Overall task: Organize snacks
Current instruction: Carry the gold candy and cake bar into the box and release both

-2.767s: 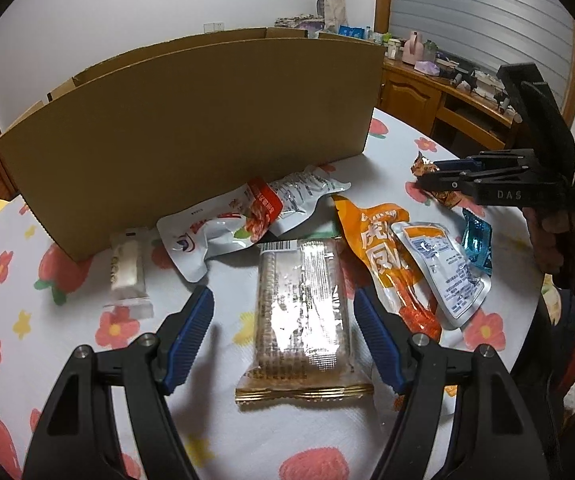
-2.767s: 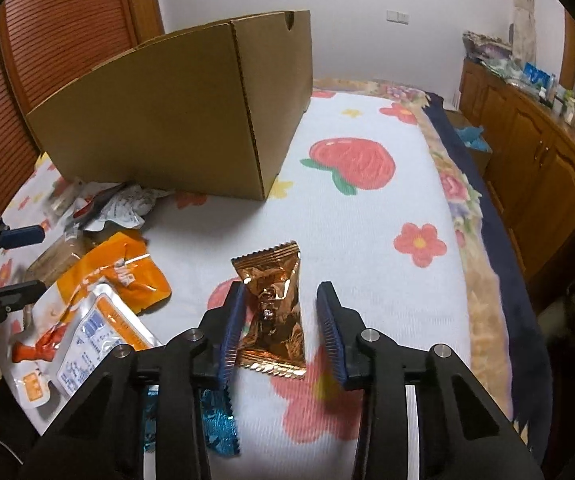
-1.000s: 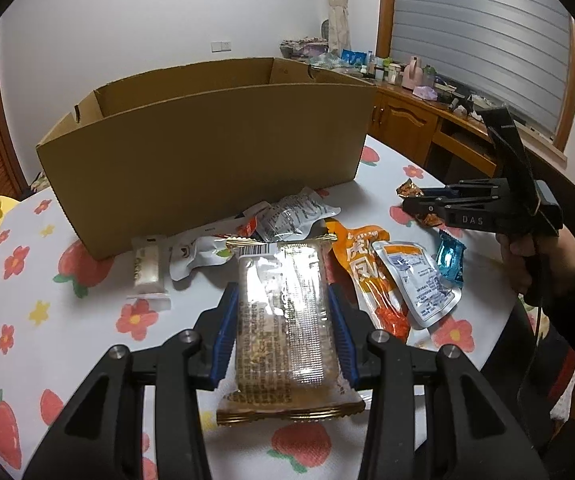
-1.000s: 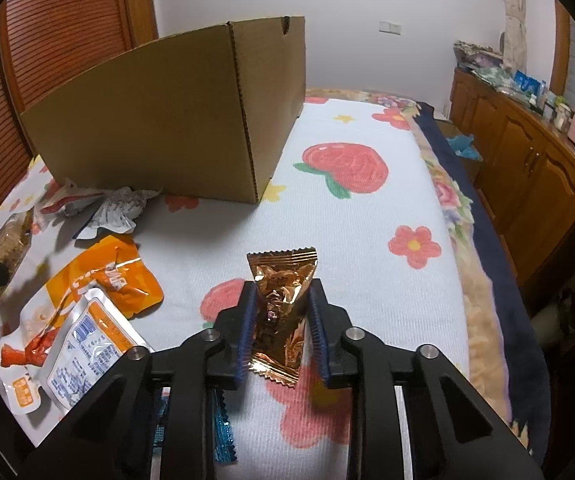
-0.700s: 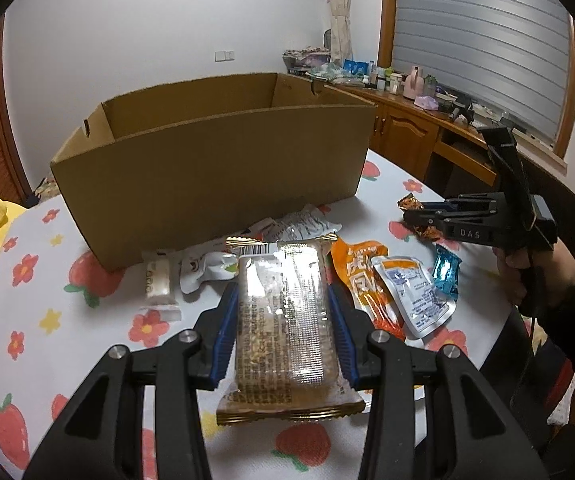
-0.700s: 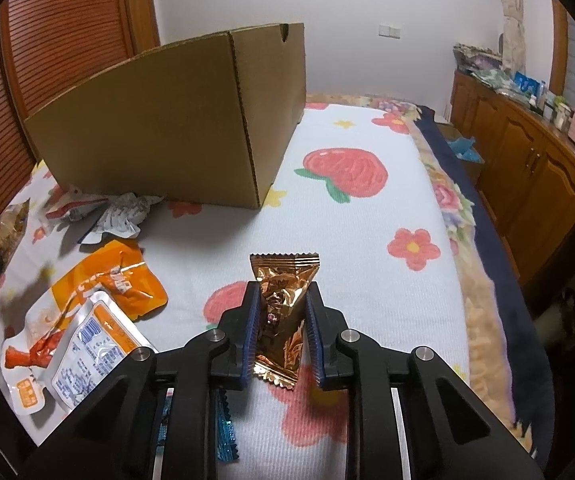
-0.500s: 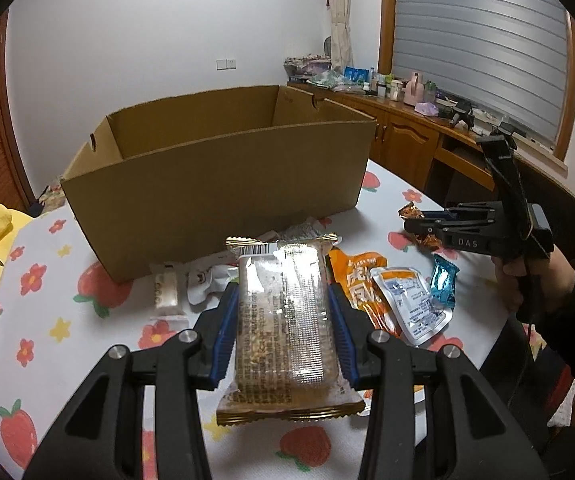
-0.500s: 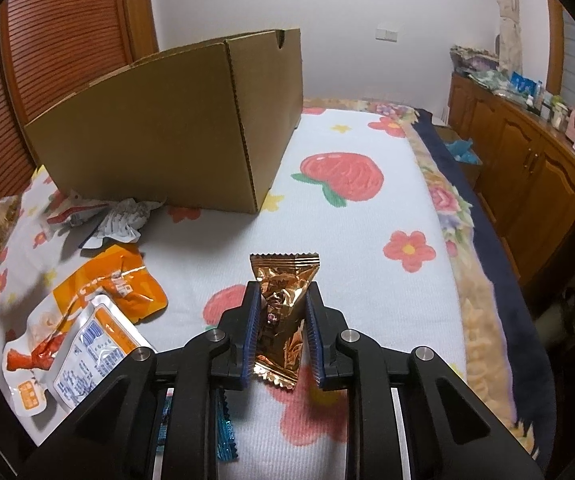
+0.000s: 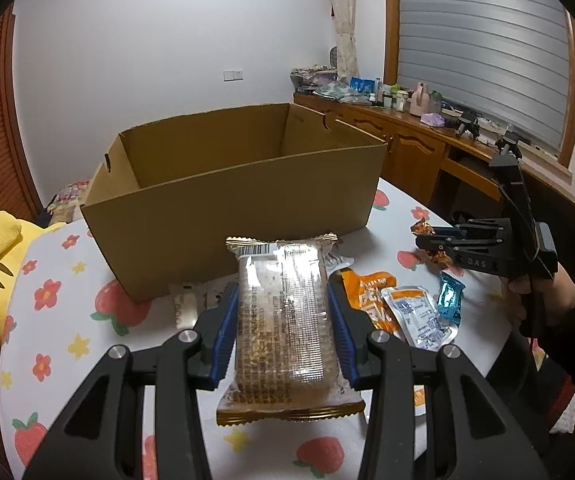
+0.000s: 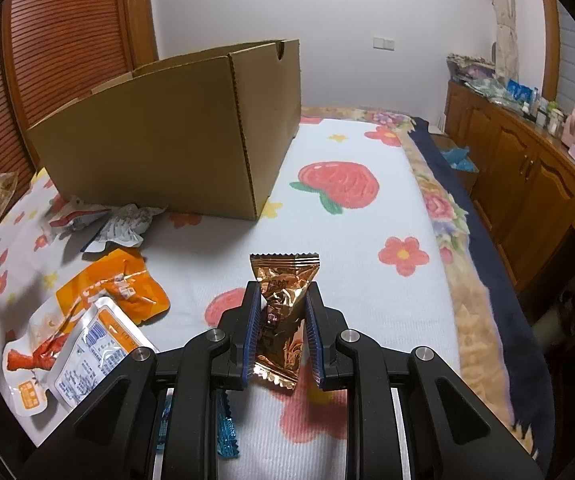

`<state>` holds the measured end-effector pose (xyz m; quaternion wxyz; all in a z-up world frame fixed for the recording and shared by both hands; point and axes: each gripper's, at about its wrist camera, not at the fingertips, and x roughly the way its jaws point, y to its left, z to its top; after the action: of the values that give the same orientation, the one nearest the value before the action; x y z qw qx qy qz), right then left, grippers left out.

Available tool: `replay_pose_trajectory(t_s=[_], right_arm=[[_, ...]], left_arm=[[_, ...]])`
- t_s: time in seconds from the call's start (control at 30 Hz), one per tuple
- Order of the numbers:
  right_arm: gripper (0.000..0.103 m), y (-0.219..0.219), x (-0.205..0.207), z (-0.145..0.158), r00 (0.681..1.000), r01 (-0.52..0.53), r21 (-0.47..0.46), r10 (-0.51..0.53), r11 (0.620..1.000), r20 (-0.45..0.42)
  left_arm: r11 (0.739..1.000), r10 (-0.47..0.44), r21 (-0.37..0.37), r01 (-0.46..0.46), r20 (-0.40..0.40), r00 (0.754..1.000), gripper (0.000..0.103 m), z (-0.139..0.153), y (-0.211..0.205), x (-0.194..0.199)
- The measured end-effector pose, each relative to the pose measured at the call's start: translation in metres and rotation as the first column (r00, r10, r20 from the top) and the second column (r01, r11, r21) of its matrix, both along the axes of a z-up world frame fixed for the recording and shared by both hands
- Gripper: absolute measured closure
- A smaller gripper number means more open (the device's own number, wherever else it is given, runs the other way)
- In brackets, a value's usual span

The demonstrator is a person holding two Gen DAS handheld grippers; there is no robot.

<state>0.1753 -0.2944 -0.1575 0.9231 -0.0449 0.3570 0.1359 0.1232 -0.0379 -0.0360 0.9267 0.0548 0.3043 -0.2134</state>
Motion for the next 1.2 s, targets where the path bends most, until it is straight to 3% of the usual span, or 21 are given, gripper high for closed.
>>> replay_pose_trajectory(t_s=[0.33, 0.57, 0.9, 1.2], right_arm=[[0.083, 0.009, -0.006, 0.016, 0.999, -0.026, 0.001, 0.026, 1.000, 0.038], [0.083, 0.030, -0.006, 0.061, 0.990, -0.101, 0.034, 0.097, 0.994, 0.101], [0.083, 0.071, 0.021, 0.118, 0.968, -0.198, 0.021, 0.192, 0.980, 0.162], [0.083, 0.095, 0.060, 0.132, 0.965, -0.224, 0.015, 0.220, 0.974, 0.146]], left_arm=[[1.000, 0.022, 0.002, -0.022, 0.035, 0.999, 0.061, 0.014, 0.009, 0.016], [1.000, 0.031, 0.000, -0.031, 0.080, 0.996, 0.061, 0.037, 0.016, 0.031], [0.998, 0.068, -0.004, -0.068, 0.118, 0.991, 0.061, 0.067, 0.031, 0.068], [0.995, 0.100, 0.013, -0.103, 0.134, 0.986, 0.061, 0.079, 0.039, 0.105]])
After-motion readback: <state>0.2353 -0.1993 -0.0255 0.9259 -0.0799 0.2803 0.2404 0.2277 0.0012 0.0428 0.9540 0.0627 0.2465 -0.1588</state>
